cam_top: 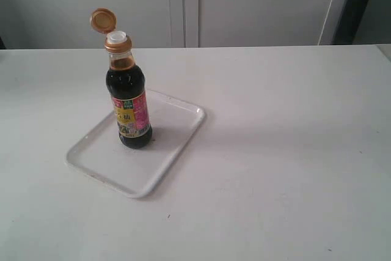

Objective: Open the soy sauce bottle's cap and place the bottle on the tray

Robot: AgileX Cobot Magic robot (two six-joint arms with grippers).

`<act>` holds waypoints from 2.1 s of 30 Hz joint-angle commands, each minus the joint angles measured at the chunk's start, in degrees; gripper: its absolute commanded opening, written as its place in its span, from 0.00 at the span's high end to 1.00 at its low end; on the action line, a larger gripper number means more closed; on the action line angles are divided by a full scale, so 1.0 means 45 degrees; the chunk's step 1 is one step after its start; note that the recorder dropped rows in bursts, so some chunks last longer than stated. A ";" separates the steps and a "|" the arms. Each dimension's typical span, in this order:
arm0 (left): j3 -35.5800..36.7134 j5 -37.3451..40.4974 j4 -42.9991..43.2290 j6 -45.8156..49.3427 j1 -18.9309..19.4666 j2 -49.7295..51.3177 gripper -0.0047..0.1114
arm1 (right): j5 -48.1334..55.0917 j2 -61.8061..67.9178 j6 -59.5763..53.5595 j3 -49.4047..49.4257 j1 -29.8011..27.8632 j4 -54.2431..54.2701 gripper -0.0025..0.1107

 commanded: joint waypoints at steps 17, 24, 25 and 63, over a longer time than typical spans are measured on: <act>0.0062 -0.0005 -0.0123 -0.0040 0.0030 -0.0060 0.96 | -0.0050 -0.3453 0.0977 0.3286 -0.0110 -0.1067 0.98; 0.0062 -0.0005 -0.0123 -0.0040 0.0030 -0.0060 0.96 | -0.0166 -0.3777 0.0977 0.4335 -0.0110 -0.1067 0.98; 0.0062 -0.0005 -0.0123 -0.0040 0.0030 -0.0060 0.96 | -0.0195 -0.3777 0.0977 0.4444 -0.0110 -0.1067 0.98; 0.0062 -0.0006 -0.0123 -0.0007 0.0030 -0.0060 0.96 | 0.0442 -0.3777 0.0610 0.4708 -0.0110 -0.0973 0.98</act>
